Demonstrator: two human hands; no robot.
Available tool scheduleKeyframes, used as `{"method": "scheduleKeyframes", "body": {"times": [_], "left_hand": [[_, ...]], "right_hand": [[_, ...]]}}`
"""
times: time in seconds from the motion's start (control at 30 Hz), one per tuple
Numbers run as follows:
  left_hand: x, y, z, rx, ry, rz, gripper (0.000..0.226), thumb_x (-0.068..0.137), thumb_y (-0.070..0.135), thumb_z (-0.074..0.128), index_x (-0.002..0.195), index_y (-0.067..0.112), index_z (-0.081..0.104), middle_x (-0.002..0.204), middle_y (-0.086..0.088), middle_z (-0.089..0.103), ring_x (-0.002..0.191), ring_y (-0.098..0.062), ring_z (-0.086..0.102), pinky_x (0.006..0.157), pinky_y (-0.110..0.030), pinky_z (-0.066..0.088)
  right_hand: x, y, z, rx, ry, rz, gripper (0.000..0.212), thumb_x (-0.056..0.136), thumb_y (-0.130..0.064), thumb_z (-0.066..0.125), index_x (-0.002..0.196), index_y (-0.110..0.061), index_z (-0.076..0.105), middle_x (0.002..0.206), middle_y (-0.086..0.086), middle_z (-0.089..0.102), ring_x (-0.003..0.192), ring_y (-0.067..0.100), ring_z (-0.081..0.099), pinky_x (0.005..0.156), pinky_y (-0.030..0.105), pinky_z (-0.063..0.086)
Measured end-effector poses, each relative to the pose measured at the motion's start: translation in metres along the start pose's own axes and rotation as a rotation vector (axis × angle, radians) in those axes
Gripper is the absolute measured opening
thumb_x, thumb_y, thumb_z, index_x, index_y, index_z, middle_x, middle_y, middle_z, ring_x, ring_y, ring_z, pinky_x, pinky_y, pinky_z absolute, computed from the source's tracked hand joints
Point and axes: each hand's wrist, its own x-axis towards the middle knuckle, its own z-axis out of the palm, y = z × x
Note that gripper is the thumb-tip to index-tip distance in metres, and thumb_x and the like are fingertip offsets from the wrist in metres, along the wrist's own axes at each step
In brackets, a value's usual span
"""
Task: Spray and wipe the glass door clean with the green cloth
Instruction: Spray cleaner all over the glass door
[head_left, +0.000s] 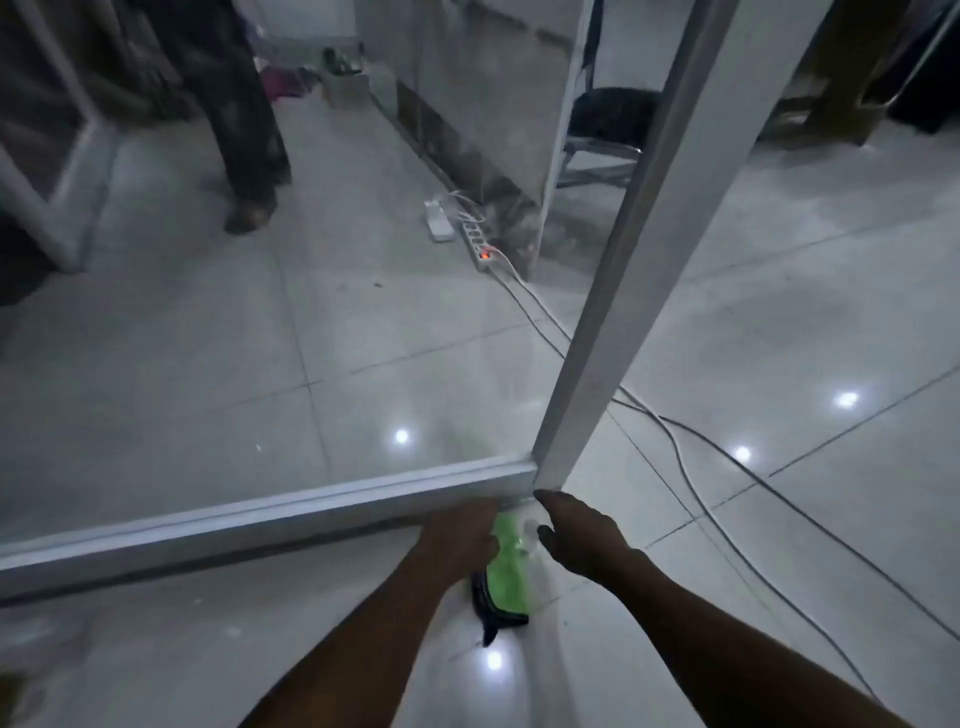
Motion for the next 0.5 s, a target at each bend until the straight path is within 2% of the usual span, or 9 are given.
{"method": "scheduleKeyframes", "body": {"times": [0.13, 0.27, 0.37, 0.5], "left_hand": [[0.023, -0.01, 0.047, -0.008, -0.057, -0.087, 0.059, 0.095, 0.026, 0.049, 0.152, 0.022, 0.032, 0.157, -0.002, 0.036, 0.142, -0.022, 0.039, 0.109, -0.038, 0.041], [0.044, -0.018, 0.087, 0.021, -0.079, -0.112, 0.066, 0.096, 0.023, 0.049, 0.156, 0.021, 0.022, 0.163, -0.007, 0.019, 0.144, -0.028, 0.033, 0.108, -0.042, 0.041], [0.053, -0.018, 0.103, 0.036, -0.077, -0.093, 0.073, 0.096, 0.022, 0.05, 0.158, 0.022, 0.013, 0.165, -0.007, 0.013, 0.144, -0.031, 0.029, 0.106, -0.042, 0.042], [0.057, -0.019, 0.116, 0.115, -0.099, -0.148, 0.084, 0.092, 0.025, 0.059, 0.158, 0.018, 0.007, 0.161, -0.012, 0.021, 0.141, -0.035, 0.03, 0.106, -0.044, 0.04]], "right_hand": [[0.03, 0.023, 0.038, 0.071, 0.004, 0.082, 0.059, 0.103, -0.031, 0.049, 0.157, -0.02, 0.027, 0.154, 0.007, 0.044, 0.138, 0.028, 0.047, 0.107, 0.042, 0.045], [0.054, 0.036, 0.076, 0.118, 0.011, 0.1, 0.06, 0.102, -0.034, 0.052, 0.156, -0.02, 0.029, 0.149, 0.008, 0.05, 0.134, 0.028, 0.051, 0.104, 0.038, 0.046], [0.062, 0.041, 0.09, 0.191, 0.063, 0.09, 0.046, 0.101, -0.033, 0.055, 0.143, -0.023, 0.042, 0.135, 0.005, 0.059, 0.122, 0.027, 0.057, 0.091, 0.036, 0.048], [0.067, 0.045, 0.102, 0.34, 0.157, 0.09, 0.015, 0.099, -0.029, 0.054, 0.114, -0.032, 0.057, 0.111, -0.005, 0.069, 0.098, 0.018, 0.064, 0.084, 0.038, 0.054]]}}
